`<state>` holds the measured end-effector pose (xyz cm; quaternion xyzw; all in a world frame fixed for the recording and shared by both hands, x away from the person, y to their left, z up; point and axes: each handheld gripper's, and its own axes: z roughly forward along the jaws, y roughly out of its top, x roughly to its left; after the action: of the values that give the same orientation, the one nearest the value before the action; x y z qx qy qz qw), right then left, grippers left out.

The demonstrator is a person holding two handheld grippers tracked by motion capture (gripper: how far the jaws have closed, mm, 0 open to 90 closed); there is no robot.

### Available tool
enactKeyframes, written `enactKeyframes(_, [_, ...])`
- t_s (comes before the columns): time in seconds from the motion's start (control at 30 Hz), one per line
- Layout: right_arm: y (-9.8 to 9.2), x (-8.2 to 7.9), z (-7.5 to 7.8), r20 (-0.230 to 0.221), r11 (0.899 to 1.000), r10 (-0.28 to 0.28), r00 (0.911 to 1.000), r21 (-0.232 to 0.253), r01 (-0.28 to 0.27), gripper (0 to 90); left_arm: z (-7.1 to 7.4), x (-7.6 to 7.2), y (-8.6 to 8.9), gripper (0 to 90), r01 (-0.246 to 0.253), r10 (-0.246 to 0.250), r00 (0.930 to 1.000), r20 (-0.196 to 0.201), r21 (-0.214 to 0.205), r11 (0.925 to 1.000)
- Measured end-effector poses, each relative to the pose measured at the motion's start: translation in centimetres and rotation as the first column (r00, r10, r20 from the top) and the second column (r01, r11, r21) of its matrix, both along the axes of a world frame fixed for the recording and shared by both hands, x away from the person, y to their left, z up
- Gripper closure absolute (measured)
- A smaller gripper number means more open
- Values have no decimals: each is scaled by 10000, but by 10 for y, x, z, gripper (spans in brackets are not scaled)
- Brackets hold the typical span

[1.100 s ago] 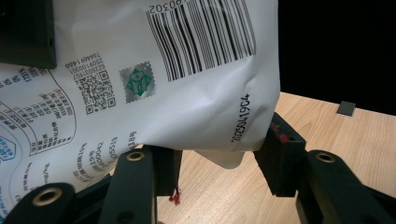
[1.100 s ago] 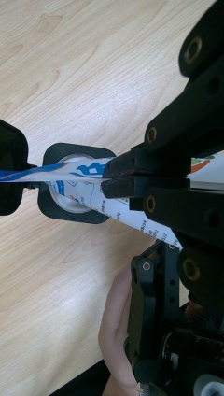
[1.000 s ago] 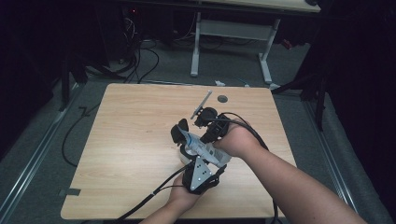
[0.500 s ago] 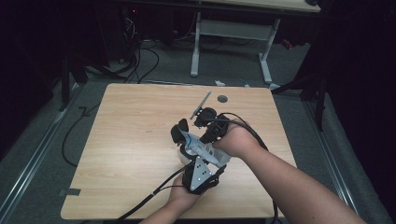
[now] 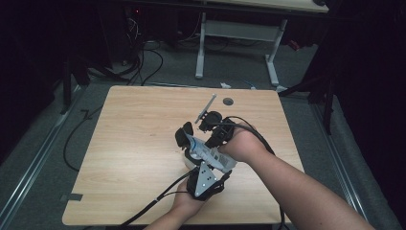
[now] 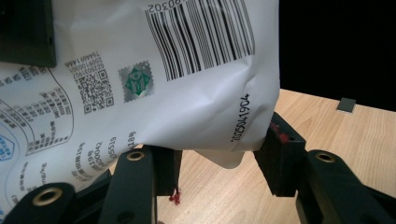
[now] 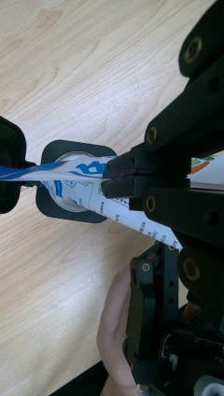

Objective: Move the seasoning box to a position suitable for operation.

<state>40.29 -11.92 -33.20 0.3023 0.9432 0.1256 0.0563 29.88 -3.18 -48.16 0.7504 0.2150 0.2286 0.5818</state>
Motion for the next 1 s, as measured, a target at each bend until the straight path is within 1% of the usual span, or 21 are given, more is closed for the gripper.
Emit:
enactKeyframes(0.13, [-1,-1,-2,-66,10000,-52,10000,-6,52,900,-3,-2,0,550,14,-14,10000,-27,-8,10000])
enactKeyframes(0.2, [-1,-1,-3,-72,10000,-15,10000,-29,15,900,-5,-2,0,550,19,-18,10000,-53,46,10000])
enactKeyframes(0.23, [-1,-1,-3,-76,10000,3,10000,-30,-3,900,-5,-3,0,550,30,-30,10000,-74,-28,10000])
enactKeyframes(0.33, [-2,-2,-3,-113,10000,28,9999,-19,-28,900,-7,-3,1,550,40,-40,10000,-88,24,10000])
enactKeyframes(0.43, [-2,-2,-3,-124,10000,-2,9999,-13,2,900,-7,-3,1,550,46,-46,9999,-118,-37,10000])
enactKeyframes(0.6, [-3,-2,-3,-100,10000,3,10000,-21,-4,900,-8,-4,1,550,63,-62,9999,-125,35,10000])
enactKeyframes(0.67, [-3,-2,-3,-113,10000,16,9999,-30,-17,900,-9,-4,2,550,54,-55,9999,-151,-10,10000])
enactKeyframes(1.0, [-4,-3,-5,-151,10000,-28,9999,-26,27,900,-11,-4,2,550,72,-71,9998,-175,34,10000])
